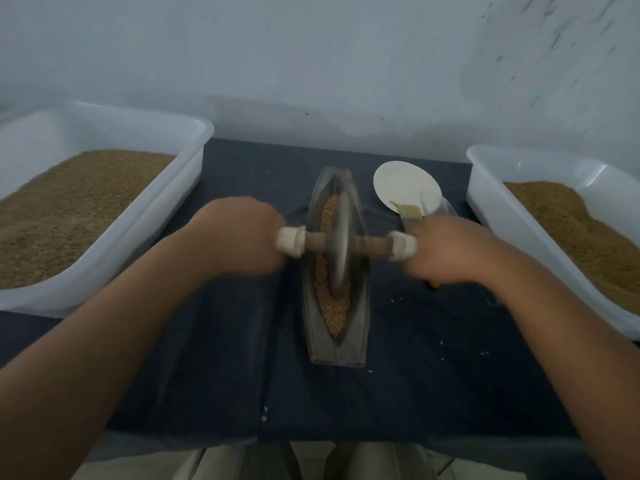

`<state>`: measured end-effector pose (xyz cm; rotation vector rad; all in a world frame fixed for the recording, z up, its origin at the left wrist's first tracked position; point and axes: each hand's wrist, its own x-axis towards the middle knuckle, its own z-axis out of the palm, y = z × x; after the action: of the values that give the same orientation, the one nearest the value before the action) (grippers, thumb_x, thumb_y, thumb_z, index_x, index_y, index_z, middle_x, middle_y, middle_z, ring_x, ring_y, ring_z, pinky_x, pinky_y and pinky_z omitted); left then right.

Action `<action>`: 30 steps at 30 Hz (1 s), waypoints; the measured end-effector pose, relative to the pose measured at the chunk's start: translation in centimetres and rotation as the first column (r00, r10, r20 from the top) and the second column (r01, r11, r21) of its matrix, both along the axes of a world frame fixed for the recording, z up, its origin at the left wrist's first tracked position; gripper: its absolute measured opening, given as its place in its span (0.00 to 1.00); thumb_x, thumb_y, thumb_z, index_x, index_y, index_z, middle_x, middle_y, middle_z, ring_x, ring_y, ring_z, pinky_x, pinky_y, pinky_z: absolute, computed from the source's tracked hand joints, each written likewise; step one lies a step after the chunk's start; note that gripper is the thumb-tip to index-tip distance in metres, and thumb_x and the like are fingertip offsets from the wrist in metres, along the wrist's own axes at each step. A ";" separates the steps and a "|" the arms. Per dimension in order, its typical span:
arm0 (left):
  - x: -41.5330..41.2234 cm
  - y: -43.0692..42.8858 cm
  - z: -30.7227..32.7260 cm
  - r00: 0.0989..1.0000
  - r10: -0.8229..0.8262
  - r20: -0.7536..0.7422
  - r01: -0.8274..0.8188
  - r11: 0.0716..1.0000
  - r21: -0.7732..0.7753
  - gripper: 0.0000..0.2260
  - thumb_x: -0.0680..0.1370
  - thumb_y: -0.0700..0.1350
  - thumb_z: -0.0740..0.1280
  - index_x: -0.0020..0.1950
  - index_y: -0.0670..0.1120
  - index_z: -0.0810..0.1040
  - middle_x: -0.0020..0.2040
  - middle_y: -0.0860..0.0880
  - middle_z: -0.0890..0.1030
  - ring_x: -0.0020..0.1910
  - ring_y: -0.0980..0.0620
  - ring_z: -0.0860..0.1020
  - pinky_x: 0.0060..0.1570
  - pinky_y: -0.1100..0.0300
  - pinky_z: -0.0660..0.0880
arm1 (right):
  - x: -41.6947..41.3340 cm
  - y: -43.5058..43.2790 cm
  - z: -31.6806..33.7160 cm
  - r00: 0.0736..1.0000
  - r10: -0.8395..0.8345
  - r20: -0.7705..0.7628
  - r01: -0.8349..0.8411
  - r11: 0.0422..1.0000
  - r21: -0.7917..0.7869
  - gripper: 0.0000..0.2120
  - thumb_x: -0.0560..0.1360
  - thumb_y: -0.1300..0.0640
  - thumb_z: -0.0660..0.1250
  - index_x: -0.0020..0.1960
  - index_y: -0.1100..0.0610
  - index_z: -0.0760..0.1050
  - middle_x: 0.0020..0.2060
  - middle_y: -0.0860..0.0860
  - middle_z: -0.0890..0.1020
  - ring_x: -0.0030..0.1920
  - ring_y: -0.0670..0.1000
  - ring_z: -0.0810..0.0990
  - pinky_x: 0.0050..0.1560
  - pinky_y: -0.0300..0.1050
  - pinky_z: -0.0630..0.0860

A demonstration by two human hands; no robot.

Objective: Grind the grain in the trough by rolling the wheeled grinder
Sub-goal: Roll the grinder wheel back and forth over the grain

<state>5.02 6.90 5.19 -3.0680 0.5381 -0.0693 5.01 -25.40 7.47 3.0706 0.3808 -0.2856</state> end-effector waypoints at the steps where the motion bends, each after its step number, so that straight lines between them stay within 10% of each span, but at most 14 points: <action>1: -1.4 0.4 -0.3 0.999 -0.019 0.042 0.019 1.000 0.013 0.12 0.67 0.62 0.63 0.35 0.55 0.75 0.30 0.56 0.75 0.30 0.57 0.73 0.30 0.59 0.69 | -1.4 -0.3 0.1 0.998 0.009 -0.058 -0.008 1.000 0.028 0.12 0.67 0.38 0.67 0.39 0.46 0.78 0.34 0.45 0.81 0.37 0.45 0.80 0.37 0.48 0.79; 9: 3.5 -1.6 0.0 0.985 0.146 0.092 -0.147 0.989 0.006 0.14 0.73 0.62 0.66 0.37 0.53 0.74 0.38 0.54 0.77 0.39 0.47 0.78 0.38 0.55 0.73 | 3.6 1.4 -1.4 0.933 -0.066 0.355 0.079 0.997 -0.023 0.17 0.75 0.36 0.63 0.37 0.47 0.73 0.36 0.46 0.79 0.36 0.50 0.74 0.36 0.46 0.71; 18: -2.1 0.3 -0.5 0.991 -0.017 0.133 0.006 0.997 0.083 0.13 0.70 0.64 0.64 0.36 0.55 0.73 0.31 0.56 0.74 0.30 0.57 0.72 0.30 0.60 0.66 | -2.1 -1.0 -1.4 0.999 0.033 0.020 -0.034 0.997 0.062 0.19 0.62 0.32 0.56 0.39 0.44 0.77 0.33 0.42 0.81 0.33 0.43 0.79 0.34 0.48 0.77; 24: 1.6 -1.1 -0.3 0.988 0.094 0.122 -0.102 0.993 0.067 0.13 0.72 0.62 0.65 0.36 0.54 0.73 0.35 0.55 0.76 0.35 0.50 0.78 0.34 0.57 0.70 | 2.0 0.4 -3.9 0.899 -0.052 0.435 0.049 0.999 0.017 0.17 0.74 0.34 0.58 0.40 0.45 0.76 0.32 0.44 0.75 0.38 0.50 0.74 0.38 0.46 0.68; 30: 5.6 -2.9 2.1 0.991 0.080 0.106 -0.093 0.988 0.126 0.11 0.71 0.60 0.67 0.38 0.53 0.75 0.38 0.54 0.77 0.36 0.49 0.76 0.37 0.55 0.71 | 4.6 0.7 -4.3 0.929 -0.178 0.324 0.162 0.984 0.074 0.17 0.77 0.36 0.59 0.47 0.46 0.79 0.41 0.46 0.79 0.46 0.54 0.76 0.41 0.48 0.74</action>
<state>10.67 3.97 7.29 -2.9362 0.3866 -0.1775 9.57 -24.73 3.18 3.1175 0.1065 0.2389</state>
